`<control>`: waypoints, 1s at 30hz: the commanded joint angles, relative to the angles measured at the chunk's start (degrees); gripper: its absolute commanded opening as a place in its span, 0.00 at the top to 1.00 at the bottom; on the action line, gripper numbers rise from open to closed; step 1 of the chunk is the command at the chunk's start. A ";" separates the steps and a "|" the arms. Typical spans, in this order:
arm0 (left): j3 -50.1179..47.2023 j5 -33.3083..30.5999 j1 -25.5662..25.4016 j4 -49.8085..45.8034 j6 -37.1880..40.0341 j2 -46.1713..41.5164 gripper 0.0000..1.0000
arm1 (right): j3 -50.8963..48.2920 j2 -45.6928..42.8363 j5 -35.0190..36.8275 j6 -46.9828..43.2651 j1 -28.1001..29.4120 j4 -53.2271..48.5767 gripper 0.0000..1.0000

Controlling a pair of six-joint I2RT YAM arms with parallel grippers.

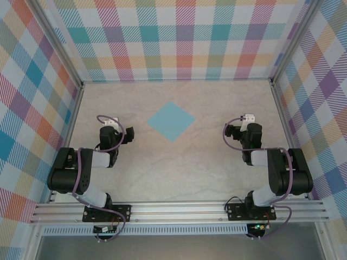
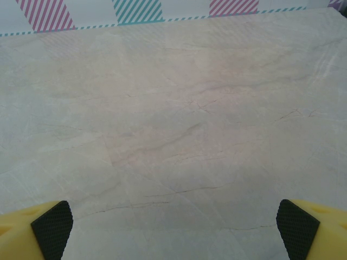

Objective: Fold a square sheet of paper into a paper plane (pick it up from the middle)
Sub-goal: Move the square sheet of paper to the center of the table.

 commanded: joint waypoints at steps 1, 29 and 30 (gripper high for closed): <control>1.36 -0.06 -0.19 -1.32 0.61 -1.75 0.00 | 1.53 -2.13 0.80 -0.60 -0.15 -3.05 0.00; 24.41 10.93 -0.95 -64.34 -26.53 -21.84 0.00 | 46.52 12.42 6.25 27.85 30.31 -71.88 0.00; 24.68 11.02 -0.99 -65.31 -26.14 -21.51 0.00 | 50.38 15.26 7.11 27.20 31.36 -72.80 0.00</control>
